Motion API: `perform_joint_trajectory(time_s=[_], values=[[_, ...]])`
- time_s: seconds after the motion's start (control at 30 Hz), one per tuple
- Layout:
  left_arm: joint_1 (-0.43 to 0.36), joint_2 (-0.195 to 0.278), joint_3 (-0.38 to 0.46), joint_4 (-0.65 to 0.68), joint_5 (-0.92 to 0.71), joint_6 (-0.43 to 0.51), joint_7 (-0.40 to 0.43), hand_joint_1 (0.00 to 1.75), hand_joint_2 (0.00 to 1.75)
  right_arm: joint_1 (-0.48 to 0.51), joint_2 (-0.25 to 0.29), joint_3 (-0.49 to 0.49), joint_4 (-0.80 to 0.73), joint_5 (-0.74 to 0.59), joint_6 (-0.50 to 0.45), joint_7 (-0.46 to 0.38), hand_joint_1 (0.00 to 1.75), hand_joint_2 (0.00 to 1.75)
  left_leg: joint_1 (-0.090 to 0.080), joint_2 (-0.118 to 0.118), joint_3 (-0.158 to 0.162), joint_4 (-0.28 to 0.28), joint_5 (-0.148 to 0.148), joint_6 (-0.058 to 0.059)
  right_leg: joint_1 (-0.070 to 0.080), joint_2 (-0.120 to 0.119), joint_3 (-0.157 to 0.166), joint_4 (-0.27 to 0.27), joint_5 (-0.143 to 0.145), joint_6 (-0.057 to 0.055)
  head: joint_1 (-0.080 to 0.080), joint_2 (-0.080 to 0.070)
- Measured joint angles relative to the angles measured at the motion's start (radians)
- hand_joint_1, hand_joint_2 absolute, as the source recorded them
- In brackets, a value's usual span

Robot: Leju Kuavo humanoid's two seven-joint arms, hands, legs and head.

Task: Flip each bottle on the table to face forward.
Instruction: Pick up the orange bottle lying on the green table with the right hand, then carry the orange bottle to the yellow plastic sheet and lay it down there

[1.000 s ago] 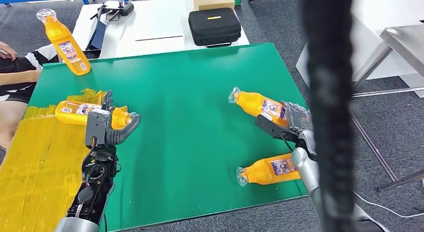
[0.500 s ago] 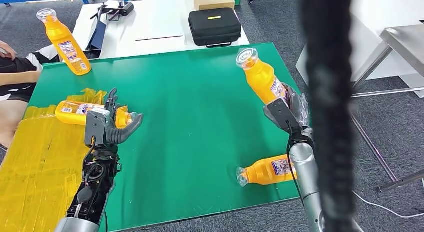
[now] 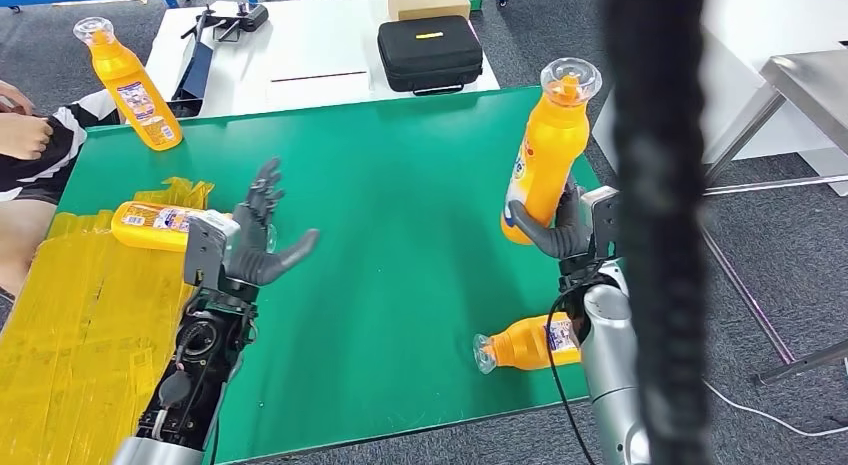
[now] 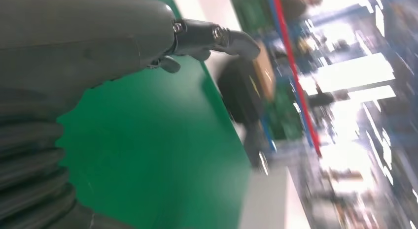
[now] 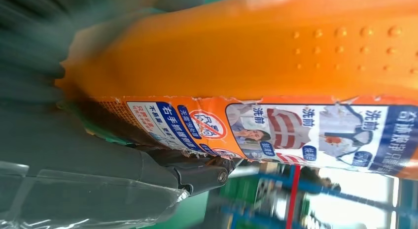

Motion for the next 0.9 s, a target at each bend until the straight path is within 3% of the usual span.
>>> perform_joint_trajectory(time_s=[0.2, 0.43, 0.9], values=[[0.004, 0.003, -0.103, -0.077, 0.037, -0.033, 0.003, 0.00, 1.75, -0.033, 0.032, 0.051, 0.051, -0.075, 0.075, -0.027, 1.75, 1.75, 0.000, 0.000, 0.000, 0.000, 0.000, 0.000, 0.000, 0.000, 0.000, 0.000, 0.000, 0.000, 0.000, 0.000], [0.006, 0.009, -0.153, -0.110, 0.044, -0.035, 0.006, 0.00, 1.75, -0.064, 0.059, 0.100, 0.091, -0.096, 0.129, -0.032, 1.75, 1.75, 0.000, 0.000, 0.000, 0.000, 0.000, 0.000, 0.000, 0.000, 0.000, 0.000, 0.000, 0.000, 0.000, 0.000], [0.012, 0.000, -0.211, -0.142, 0.030, -0.027, 0.010, 0.00, 1.75, -0.086, 0.140, 0.279, 0.163, 0.018, 0.137, -0.025, 1.75, 1.75, 0.000, 0.000, 0.000, 0.000, 0.000, 0.000, 0.000, 0.000, 0.000, 0.000, 0.000, 0.000, 0.000, 0.000]])
